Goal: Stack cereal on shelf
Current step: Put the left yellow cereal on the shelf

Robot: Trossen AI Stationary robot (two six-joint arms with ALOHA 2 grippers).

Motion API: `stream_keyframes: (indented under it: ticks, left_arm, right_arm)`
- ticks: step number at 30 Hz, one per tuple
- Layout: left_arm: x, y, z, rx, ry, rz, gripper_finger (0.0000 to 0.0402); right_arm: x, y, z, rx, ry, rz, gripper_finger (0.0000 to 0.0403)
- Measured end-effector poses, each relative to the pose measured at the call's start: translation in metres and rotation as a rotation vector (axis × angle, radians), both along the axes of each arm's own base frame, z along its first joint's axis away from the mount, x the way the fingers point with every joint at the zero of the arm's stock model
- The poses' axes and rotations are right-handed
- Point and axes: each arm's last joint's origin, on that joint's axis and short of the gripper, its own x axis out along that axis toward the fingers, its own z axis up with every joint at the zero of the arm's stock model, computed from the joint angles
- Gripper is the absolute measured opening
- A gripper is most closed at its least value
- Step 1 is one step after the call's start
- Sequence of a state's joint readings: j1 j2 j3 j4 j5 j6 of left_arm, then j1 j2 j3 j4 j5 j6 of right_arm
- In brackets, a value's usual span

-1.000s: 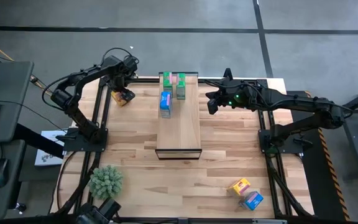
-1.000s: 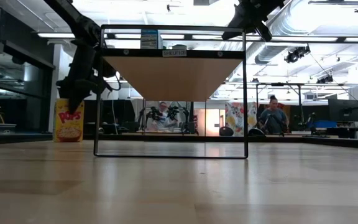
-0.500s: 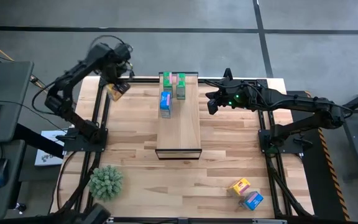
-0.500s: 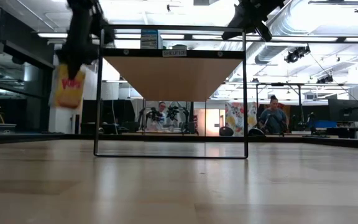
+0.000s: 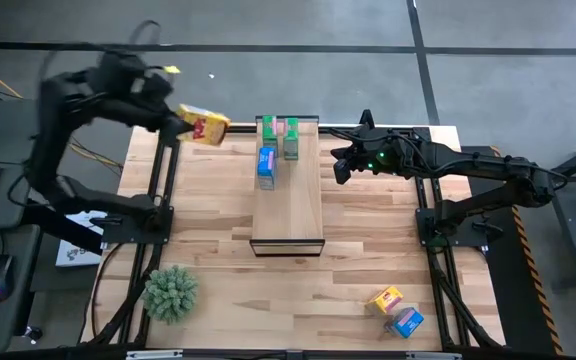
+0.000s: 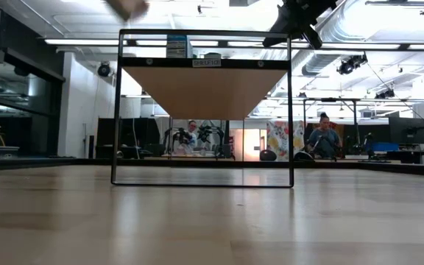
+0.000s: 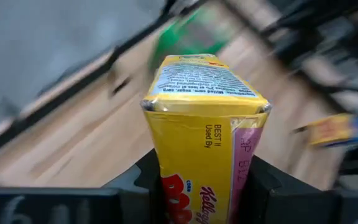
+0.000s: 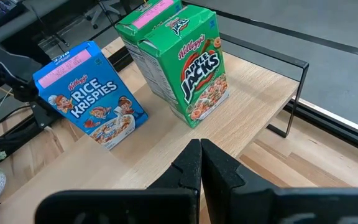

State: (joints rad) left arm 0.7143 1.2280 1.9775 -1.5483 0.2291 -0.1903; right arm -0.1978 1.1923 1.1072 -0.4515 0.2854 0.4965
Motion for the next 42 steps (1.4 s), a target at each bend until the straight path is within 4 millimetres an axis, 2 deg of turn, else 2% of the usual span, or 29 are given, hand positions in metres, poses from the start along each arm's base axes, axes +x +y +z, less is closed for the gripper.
stream_keyframes:
  ticks: [5,7,10,16,20,26,29,36,42]
  left_arm:
    - [-0.005,-0.027,0.033,0.077,-0.227,-0.146,0.0118]
    - [0.005,-0.033,0.037,0.067,-0.274,-0.208,0.0118]
    - [0.033,-0.040,0.034,0.032,-0.273,-0.329,0.0118]
    - [0.101,-0.071,0.011,0.045,-0.135,-0.670,0.0118]
    - [0.133,-0.094,-0.009,0.114,-0.025,-0.885,0.0118]
    - [0.160,-0.113,-0.043,0.443,0.338,-1.032,0.0118]
    - [0.177,-0.119,-0.056,0.562,0.436,-1.092,0.0118]
    - [0.207,-0.128,-0.082,0.582,0.523,-1.184,0.0141]
    - [0.225,-0.125,-0.100,0.578,0.593,-1.190,0.0167]
  right_arm:
    - [0.000,0.000,0.000,0.000,0.000,0.000,0.0000]
    - [0.000,0.000,0.000,0.000,0.000,0.000,0.0000]
    - [0.000,0.000,0.000,0.000,0.000,0.000,0.0000]
    - [0.000,0.000,0.000,0.000,0.000,0.000,0.0000]
    - [0.000,0.000,0.000,0.000,0.000,0.000,0.0000]
    - [0.000,0.000,0.000,0.000,0.001,0.000,0.0000]
    - [0.000,0.000,0.000,-0.003,0.003,0.002,0.0000]
    - [0.000,0.000,0.000,-0.005,0.005,0.003,0.0000]
    - [0.000,0.000,0.000,-0.006,0.007,0.001,0.0000]
